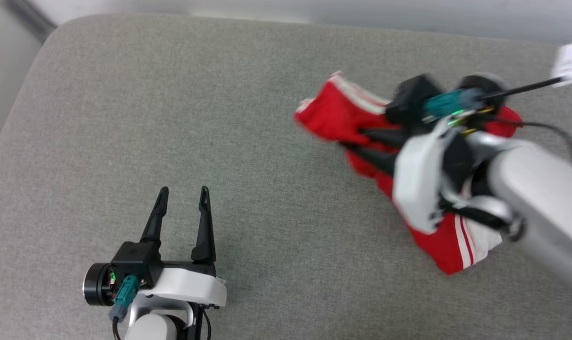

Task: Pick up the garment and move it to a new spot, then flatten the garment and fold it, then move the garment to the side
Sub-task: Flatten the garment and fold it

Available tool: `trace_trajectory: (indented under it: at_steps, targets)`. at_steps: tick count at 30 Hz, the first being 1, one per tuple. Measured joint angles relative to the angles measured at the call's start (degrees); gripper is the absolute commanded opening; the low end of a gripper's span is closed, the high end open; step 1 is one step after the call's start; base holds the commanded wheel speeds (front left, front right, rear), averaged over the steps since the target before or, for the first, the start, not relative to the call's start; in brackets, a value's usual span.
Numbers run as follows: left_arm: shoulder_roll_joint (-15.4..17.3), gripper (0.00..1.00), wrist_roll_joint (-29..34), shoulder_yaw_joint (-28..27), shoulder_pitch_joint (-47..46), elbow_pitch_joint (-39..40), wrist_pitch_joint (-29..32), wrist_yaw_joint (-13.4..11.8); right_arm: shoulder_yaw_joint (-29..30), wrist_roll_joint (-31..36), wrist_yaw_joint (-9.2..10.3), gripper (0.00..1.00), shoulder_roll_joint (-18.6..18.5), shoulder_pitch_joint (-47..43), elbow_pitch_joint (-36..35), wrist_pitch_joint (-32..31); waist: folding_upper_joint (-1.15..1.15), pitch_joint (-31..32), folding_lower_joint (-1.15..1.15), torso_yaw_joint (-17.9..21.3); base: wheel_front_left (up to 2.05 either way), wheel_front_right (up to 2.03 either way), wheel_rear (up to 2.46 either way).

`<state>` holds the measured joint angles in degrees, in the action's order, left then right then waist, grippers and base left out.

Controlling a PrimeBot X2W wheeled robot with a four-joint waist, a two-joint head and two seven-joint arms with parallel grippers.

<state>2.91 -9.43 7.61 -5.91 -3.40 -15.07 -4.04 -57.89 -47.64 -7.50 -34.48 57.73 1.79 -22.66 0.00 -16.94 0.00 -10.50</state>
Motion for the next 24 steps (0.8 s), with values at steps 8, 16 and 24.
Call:
trace_trajectory:
  at_steps: [8, 16, 24]
  targets:
    - [0.0, 1.0, -0.9, 1.2, -1.7, 0.1, 0.0, -0.5, -13.8, -0.2, -0.01, 0.0, 10.1, 0.6, 10.3, -0.9, 0.0, -3.4, 0.0, -1.3, 0.0, 0.0, 0.0]
    - [0.0, 1.0, -1.2, 1.3, -2.5, -0.5, 0.0, -0.6, -14.9, 4.4, 0.1, 0.0, 12.8, -5.4, 13.9, -8.0, 0.0, -4.5, 0.0, -1.9, 0.0, 0.0, 0.0]
    - [0.0, 1.0, 0.2, 0.3, -1.9, -1.4, 0.0, 0.0, -15.5, 5.3, -0.01, 1.0, 12.3, -5.4, 12.6, 2.3, 0.0, -1.5, 0.0, 0.1, 0.0, 0.0, 0.0]
